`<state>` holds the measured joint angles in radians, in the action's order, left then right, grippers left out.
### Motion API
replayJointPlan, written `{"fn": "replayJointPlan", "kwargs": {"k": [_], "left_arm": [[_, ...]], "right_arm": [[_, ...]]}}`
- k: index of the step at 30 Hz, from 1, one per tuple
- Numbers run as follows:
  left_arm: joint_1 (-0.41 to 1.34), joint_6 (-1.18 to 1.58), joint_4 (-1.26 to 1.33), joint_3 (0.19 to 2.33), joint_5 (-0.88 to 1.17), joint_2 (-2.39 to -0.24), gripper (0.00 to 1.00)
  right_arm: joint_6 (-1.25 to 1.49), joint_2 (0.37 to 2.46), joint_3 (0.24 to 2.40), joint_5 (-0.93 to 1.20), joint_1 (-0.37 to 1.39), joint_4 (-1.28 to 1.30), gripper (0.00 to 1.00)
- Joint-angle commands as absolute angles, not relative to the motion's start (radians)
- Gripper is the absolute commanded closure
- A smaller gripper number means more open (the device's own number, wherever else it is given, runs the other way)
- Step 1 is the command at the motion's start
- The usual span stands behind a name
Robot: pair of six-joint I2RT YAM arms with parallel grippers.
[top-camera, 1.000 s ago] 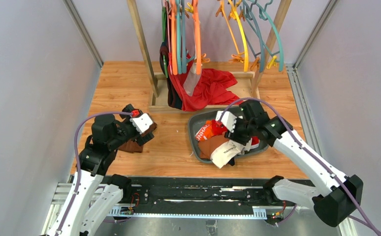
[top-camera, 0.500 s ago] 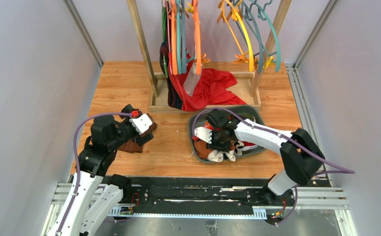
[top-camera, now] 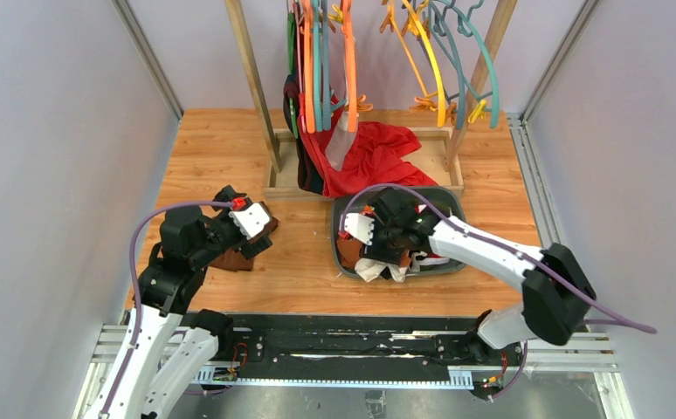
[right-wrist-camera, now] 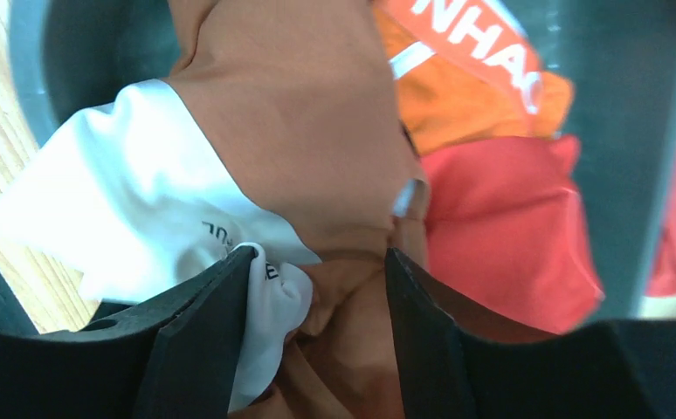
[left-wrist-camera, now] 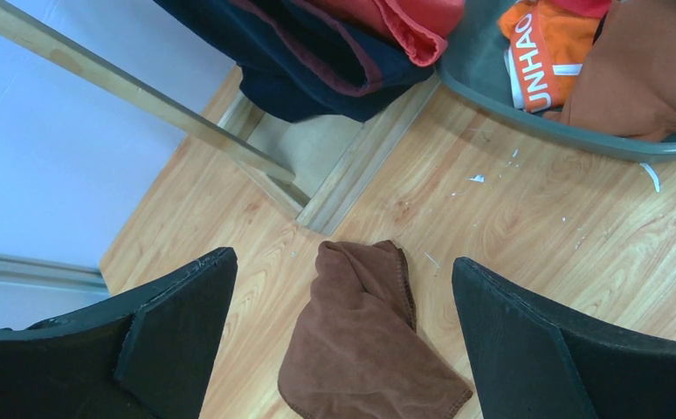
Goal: Remove the underwear clipped to the hanger
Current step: Adjust the underwear in the bin.
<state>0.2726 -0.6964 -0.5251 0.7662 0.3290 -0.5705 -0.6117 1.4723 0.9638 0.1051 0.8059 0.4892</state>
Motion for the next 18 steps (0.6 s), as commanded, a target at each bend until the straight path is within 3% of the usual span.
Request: {"fn": "replayJointPlan", "kwargs": {"k": [1,8,18], "left_arm": [[0.275,-0.705,-0.505,0.759,0.324,-0.557,0.02],[0.275,-0.706,-0.5,0.762,0.315,-0.558,0.02],[0.275,-0.676,-0.447,0.762,0.23,-0.588,0.02]], "right_arm": [[-0.647,1.347,0.986,0.115,0.81,0.535,0.41],[-0.694,1.257,1.063,0.042,0.807,0.715,0.37],[-0.647,1.113,1.233,0.101,0.794,0.731,0.37]]}}
